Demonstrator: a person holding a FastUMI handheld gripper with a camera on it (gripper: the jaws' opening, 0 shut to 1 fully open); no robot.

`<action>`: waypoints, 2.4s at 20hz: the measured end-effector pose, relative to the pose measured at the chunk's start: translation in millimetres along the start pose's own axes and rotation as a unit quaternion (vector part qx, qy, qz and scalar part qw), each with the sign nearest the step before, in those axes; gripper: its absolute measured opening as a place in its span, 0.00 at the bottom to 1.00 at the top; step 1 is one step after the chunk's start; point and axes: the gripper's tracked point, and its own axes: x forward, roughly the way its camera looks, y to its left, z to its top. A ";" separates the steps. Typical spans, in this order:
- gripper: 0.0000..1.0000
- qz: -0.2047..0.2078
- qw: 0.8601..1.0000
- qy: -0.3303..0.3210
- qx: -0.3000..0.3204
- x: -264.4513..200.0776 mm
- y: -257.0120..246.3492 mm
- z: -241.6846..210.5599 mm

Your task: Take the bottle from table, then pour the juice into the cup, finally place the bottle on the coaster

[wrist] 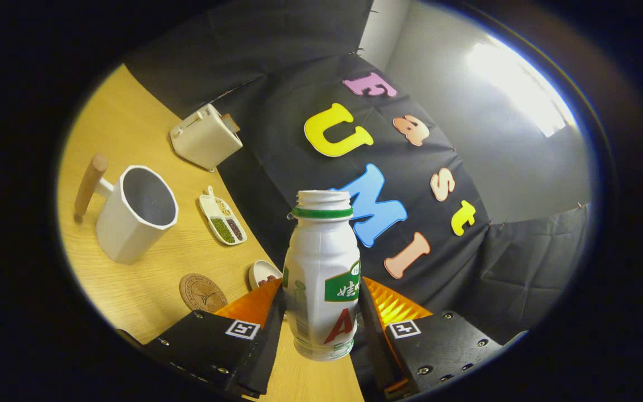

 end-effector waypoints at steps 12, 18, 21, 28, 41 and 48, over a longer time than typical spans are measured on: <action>0.69 0.008 0.995 -0.010 -0.098 8.6 26.5 17.4; 0.69 0.002 0.986 -0.011 -0.167 9.2 37.8 20.0; 0.69 -0.004 0.979 -0.016 -0.201 5.6 43.9 23.9; 0.69 -0.008 0.968 -0.028 -0.249 0.7 54.8 29.8; 0.69 -0.011 0.955 -0.039 -0.294 5.3 55.8 39.1; 0.69 -0.013 0.952 -0.038 -0.304 6.6 51.2 40.3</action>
